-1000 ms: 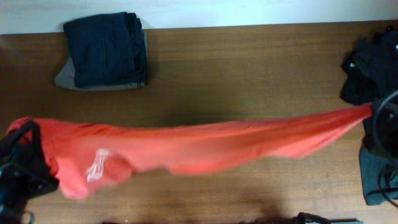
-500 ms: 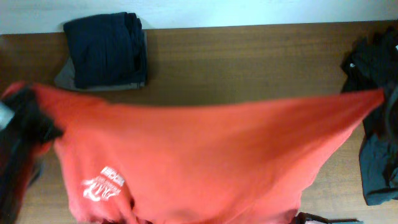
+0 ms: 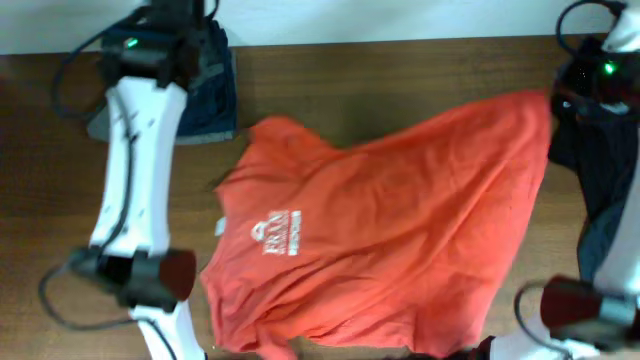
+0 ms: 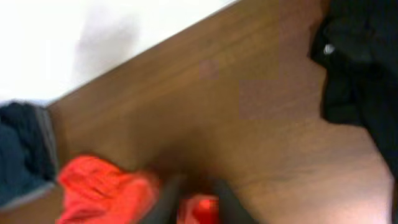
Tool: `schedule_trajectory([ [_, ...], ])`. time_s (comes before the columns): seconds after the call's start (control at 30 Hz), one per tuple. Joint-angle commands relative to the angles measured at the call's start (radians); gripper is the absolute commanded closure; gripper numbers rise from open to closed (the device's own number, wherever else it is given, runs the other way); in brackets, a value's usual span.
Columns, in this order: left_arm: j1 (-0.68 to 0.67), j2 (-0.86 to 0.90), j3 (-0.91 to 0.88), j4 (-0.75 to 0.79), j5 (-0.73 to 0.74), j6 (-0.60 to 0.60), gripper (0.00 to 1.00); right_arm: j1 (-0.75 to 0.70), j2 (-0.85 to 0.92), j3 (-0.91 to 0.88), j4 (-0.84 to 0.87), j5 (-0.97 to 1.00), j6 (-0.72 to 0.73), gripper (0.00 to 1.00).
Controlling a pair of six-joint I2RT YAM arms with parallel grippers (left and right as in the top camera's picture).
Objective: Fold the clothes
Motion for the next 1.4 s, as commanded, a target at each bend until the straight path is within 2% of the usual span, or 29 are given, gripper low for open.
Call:
schedule_trajectory([
  [0.0,0.002,0.115,0.003,0.035,-0.020,-0.008,0.83,0.002,0.096,0.002,0.021,0.017,-0.014,0.35],
  [0.03,0.002,0.138,0.003,0.039,-0.020,-0.006,0.80,0.003,0.124,0.002,0.023,0.016,-0.019,0.23],
  [0.1,0.002,0.182,0.003,0.034,-0.020,-0.005,0.78,0.005,0.175,0.002,0.025,0.017,-0.036,0.13],
  [0.23,0.002,0.207,0.003,0.007,-0.021,0.003,0.77,0.005,0.234,0.002,0.014,0.017,-0.040,0.11],
  [0.33,0.001,0.191,0.016,0.000,-0.015,0.070,0.74,0.005,0.223,0.002,0.010,0.015,-0.035,0.11],
  [0.37,-0.001,0.188,0.020,-0.010,-0.004,0.088,0.70,0.005,0.214,0.002,0.004,0.012,-0.035,0.11],
  [0.47,-0.004,0.186,0.026,-0.059,0.063,0.139,0.42,0.008,0.190,0.002,-0.022,0.006,-0.036,0.11],
  [0.57,-0.004,0.187,0.025,-0.124,0.106,0.140,0.19,0.019,0.176,0.002,-0.059,0.003,-0.041,0.11],
  [0.63,-0.004,0.187,0.025,-0.137,0.112,0.140,0.08,0.035,0.174,0.002,-0.083,-0.016,-0.069,0.12],
  [0.73,-0.003,0.187,0.024,-0.124,0.112,0.154,0.06,0.060,0.174,0.002,-0.107,-0.025,-0.074,0.11],
  [0.83,-0.003,0.195,0.024,-0.077,0.112,0.236,0.06,0.093,0.174,0.002,-0.126,-0.025,-0.074,0.09],
  [0.87,-0.003,0.198,0.024,-0.060,0.114,0.255,0.09,0.104,0.174,0.002,-0.132,-0.024,-0.074,0.07],
  [0.93,-0.003,0.210,0.024,-0.018,0.149,0.310,0.23,0.124,0.174,0.002,-0.140,-0.024,-0.074,0.01],
  [1.0,-0.003,0.227,0.023,0.027,0.201,0.367,0.34,0.142,0.174,0.002,-0.143,-0.024,-0.074,0.01],
  [1.07,-0.003,0.251,0.023,0.074,0.206,0.395,0.52,0.157,0.176,0.002,-0.156,-0.024,-0.074,0.00],
  [1.13,0.000,0.274,0.023,0.121,0.191,0.394,0.75,0.169,0.177,0.002,-0.166,-0.024,-0.074,0.00],
  [1.23,0.009,0.314,0.023,0.201,0.170,0.394,0.99,0.182,0.177,0.002,-0.179,-0.023,-0.074,0.00],
  [1.37,0.035,0.377,0.023,0.327,0.148,0.394,0.99,0.187,0.177,0.002,-0.197,-0.017,-0.083,0.00],
])
